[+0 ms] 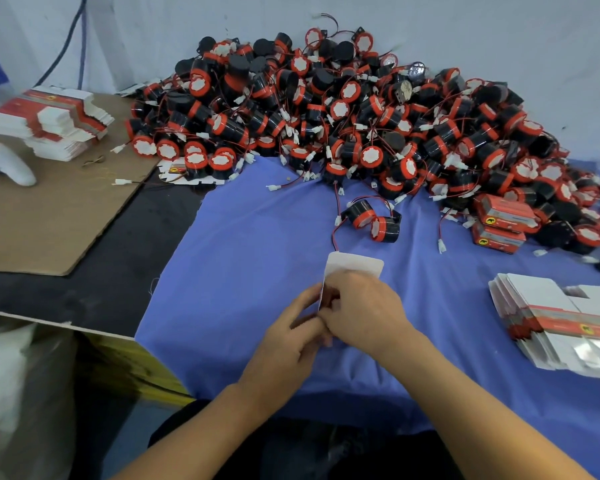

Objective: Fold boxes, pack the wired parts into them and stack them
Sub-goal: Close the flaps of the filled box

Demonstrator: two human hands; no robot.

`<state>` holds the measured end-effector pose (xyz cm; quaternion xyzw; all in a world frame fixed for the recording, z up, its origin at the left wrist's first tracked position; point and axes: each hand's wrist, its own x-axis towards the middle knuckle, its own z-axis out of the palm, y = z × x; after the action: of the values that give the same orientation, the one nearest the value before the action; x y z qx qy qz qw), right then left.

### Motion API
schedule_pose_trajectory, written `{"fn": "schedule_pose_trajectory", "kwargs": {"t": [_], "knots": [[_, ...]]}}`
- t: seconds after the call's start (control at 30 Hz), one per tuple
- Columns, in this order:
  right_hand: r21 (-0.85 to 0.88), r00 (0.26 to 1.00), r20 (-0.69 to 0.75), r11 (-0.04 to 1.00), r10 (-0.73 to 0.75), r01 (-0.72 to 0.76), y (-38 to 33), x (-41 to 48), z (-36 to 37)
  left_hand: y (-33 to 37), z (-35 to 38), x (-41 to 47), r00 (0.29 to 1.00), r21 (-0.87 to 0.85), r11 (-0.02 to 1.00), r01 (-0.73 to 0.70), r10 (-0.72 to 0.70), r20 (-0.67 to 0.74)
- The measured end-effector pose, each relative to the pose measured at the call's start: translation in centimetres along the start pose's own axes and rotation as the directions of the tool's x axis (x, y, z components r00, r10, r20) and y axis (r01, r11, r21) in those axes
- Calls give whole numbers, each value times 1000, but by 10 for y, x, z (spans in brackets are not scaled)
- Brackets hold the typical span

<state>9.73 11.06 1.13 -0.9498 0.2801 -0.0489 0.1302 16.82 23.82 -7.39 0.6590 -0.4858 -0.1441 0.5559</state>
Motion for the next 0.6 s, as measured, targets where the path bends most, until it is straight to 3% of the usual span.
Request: {"fn": "schedule_pose_trajectory", "kwargs": {"t": [0.1,0.17,0.27,0.33,0.37,0.4,0.43,0.5,0.6], "knots": [[-48,995,2,994,-98,98,9,-5,4,1,-1,0,992,-52,994,91,-96,-86],[9,990,-29,990,-139,140,20,-8,8,3,-2,2,995,-27,997,68,-70,-72],[283,936,-333,936,-109,210,32,-21,13,3,-1,5,998,108,994,-26,32,-55],[350,806,-592,901,-1,258,35,-32,21,0,3,5,993,286,954,-88,105,-46],[434,740,-661,867,123,244,38,-36,28,0,4,5,993,350,933,-86,107,-42],[576,700,-653,790,290,209,41,-39,35,1,5,5,994,386,919,-78,100,-37],[747,696,-554,641,456,175,43,-39,40,2,5,6,995,407,911,-71,93,-35],[934,770,-267,352,580,58,48,-35,46,7,5,9,994,417,906,-72,99,-44],[938,831,-159,344,533,-42,56,-30,48,12,3,19,994,365,929,-54,85,-68]]}}
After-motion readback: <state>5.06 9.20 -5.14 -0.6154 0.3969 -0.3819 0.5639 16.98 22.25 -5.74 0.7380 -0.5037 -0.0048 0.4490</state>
